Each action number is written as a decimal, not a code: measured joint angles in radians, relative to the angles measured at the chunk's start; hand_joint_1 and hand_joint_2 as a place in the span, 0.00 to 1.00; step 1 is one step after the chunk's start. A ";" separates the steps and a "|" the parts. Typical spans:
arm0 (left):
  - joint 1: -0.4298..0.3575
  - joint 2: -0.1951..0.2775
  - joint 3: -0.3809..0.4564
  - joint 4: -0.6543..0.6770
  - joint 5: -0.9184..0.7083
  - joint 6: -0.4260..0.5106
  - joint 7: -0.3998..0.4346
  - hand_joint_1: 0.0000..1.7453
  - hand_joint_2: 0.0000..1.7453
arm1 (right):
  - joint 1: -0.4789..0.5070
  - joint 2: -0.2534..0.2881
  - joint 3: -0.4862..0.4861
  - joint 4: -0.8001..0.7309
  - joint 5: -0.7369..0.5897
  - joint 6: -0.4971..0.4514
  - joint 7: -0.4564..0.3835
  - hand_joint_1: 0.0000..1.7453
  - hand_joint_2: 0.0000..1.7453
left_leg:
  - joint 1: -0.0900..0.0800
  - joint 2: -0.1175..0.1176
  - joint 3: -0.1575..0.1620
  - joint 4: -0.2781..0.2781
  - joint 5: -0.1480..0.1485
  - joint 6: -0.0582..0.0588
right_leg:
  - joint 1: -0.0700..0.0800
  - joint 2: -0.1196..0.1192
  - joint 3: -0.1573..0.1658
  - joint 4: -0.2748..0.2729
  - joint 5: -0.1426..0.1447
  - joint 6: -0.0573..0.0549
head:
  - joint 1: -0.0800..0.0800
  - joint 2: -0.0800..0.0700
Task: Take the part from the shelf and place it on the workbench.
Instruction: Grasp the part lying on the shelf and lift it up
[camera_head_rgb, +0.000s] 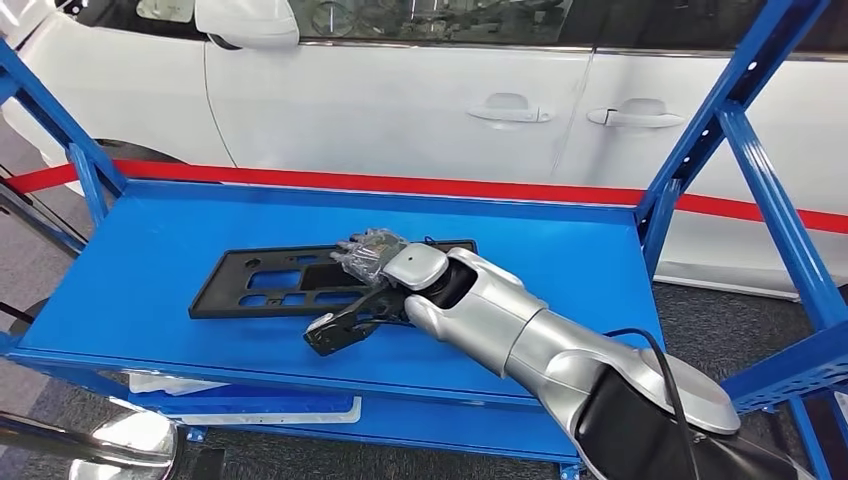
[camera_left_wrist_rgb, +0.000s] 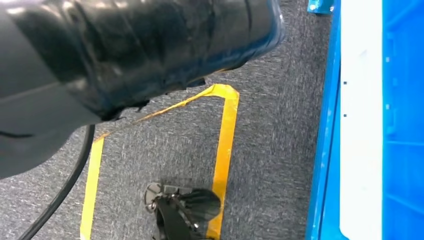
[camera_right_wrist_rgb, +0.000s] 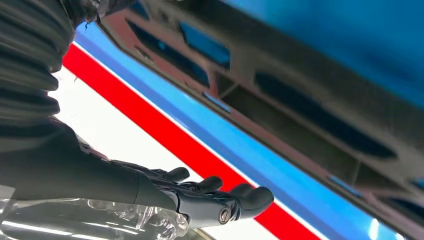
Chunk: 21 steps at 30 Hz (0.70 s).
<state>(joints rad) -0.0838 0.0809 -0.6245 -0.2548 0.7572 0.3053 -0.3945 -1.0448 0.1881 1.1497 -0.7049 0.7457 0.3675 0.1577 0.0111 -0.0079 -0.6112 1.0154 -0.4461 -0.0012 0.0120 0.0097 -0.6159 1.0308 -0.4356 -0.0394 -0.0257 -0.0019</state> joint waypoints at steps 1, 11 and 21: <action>0.001 0.000 0.000 0.000 0.001 0.000 0.001 0.00 0.00 | -0.003 0.001 0.002 0.003 -0.025 0.015 0.000 0.00 1.00 | 0.003 0.001 -0.035 0.072 -0.032 -0.011 | -0.003 0.000 0.003 -0.006 0.003 -0.003 | -0.002 0.000; -0.001 0.001 0.000 0.000 0.008 0.002 0.006 0.00 0.00 | -0.026 0.001 0.025 0.008 -0.104 0.050 0.020 0.00 1.00 | 0.005 0.002 0.004 -0.008 0.008 0.003 | -0.005 0.000 0.000 0.012 -0.014 0.019 | -0.004 0.000; -0.001 0.000 0.000 0.000 0.010 0.003 0.007 0.00 0.00 | -0.047 -0.007 0.042 -0.015 -0.147 0.094 0.046 0.00 1.00 | 0.008 0.002 0.005 -0.004 0.004 0.010 | -0.021 -0.002 -0.030 0.072 -0.020 0.033 | 0.002 0.000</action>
<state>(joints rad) -0.0847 0.0810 -0.6245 -0.2544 0.7671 0.3086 -0.3872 -1.0921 0.1814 1.1914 -0.7197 0.5986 0.4613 0.2039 0.0192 -0.0060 -0.6058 1.0112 -0.4424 0.0084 -0.0088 0.0081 -0.6456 1.1025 -0.4552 -0.0067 -0.0239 -0.0019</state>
